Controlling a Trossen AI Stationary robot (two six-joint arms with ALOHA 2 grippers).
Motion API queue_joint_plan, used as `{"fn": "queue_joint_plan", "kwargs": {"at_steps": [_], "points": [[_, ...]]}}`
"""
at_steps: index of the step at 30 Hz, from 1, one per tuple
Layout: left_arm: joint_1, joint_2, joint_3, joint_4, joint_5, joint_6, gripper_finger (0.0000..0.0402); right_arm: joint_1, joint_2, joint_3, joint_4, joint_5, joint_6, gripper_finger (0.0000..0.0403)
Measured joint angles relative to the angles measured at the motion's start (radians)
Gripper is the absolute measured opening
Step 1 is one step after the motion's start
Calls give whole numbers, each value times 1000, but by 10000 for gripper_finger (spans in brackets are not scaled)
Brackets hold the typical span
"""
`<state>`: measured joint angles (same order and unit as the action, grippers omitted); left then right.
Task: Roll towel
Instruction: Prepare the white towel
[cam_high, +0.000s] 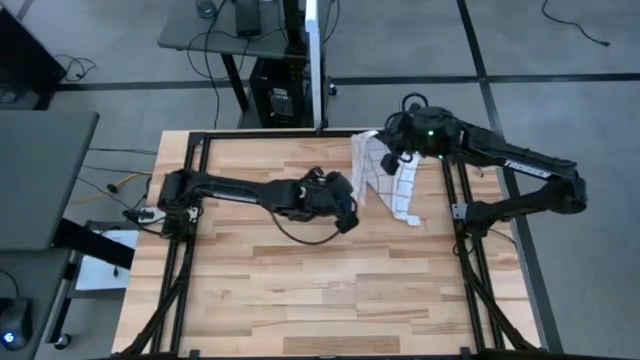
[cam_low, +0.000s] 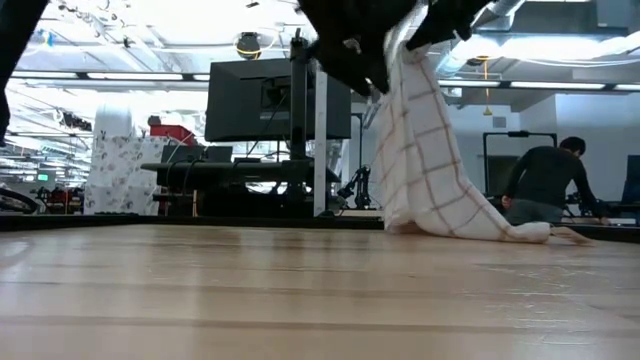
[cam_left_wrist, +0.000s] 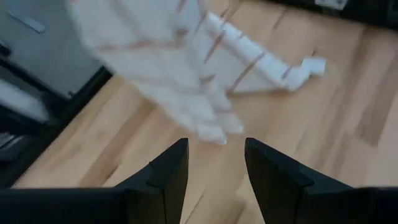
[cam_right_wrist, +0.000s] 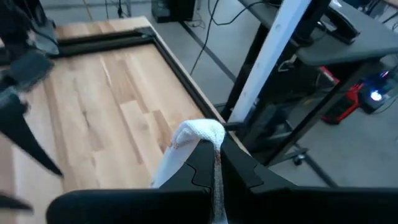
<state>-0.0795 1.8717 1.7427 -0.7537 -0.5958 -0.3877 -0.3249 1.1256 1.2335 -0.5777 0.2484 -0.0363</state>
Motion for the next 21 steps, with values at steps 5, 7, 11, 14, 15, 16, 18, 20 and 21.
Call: {"fn": "queue_joint_plan", "kwargs": {"at_steps": [5,7,11,14,15,16,18,20,21], "points": [[6,-200,-251,60,1,-27,140,24,-10,0,-15,-3,79,0],[12,-322,-413,182,2,-66,140,33,3,0,-10,9,93,0],[14,-501,-683,480,88,-105,140,44,56,0,25,40,107,0],[1,-516,-758,574,113,-136,140,44,102,0,87,50,143,0],[-4,-502,-761,584,116,-138,140,44,118,0,114,58,156,0],[-7,-482,-761,599,116,-139,140,44,135,0,141,64,169,0],[-12,-431,-756,616,116,-137,140,49,171,0,200,66,185,0],[-12,-373,-751,676,116,-136,140,63,208,0,264,69,186,0],[-12,-343,-747,719,115,-137,140,69,224,0,289,69,186,0]]}}
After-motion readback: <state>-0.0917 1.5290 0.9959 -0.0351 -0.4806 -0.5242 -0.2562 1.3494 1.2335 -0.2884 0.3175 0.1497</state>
